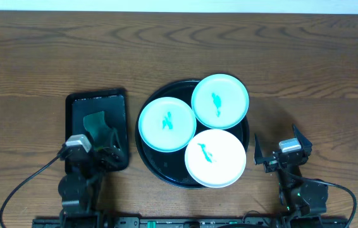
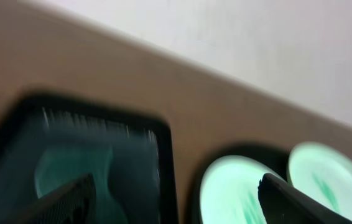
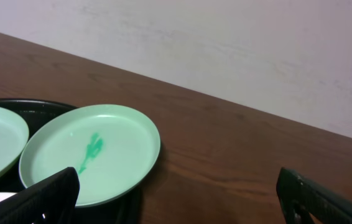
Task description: Clean dirty plates on tray and stack at the side
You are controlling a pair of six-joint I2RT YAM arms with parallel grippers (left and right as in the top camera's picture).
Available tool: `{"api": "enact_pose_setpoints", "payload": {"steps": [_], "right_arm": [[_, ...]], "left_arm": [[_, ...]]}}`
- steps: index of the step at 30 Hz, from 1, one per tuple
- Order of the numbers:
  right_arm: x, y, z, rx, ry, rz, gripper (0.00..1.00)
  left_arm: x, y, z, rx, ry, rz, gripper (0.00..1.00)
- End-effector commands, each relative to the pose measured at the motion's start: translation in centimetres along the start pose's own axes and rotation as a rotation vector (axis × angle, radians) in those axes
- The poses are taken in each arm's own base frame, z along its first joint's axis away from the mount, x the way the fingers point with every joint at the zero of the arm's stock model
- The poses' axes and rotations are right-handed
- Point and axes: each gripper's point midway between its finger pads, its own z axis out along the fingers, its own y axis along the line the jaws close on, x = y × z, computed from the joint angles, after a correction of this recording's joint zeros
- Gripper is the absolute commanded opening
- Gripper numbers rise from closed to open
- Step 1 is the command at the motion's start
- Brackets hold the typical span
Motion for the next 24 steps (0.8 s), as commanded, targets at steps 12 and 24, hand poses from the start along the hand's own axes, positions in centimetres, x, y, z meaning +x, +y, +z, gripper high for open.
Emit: {"api": "enact_pose_setpoints", "payload": {"steps": [12,24], "right_arm": [[0.2,-0.1,0.0,0.007,0.006,-0.013,0.99],[0.2,-0.1,0.0,0.007,0.006,-0.013,0.99]], "left_arm": [[-5.9,-3.9,0.0,-0.136,0.532,-0.148,0.84],[-5.3,-3.6,0.1,-0.251,0.832,-0.171,0.84]]}}
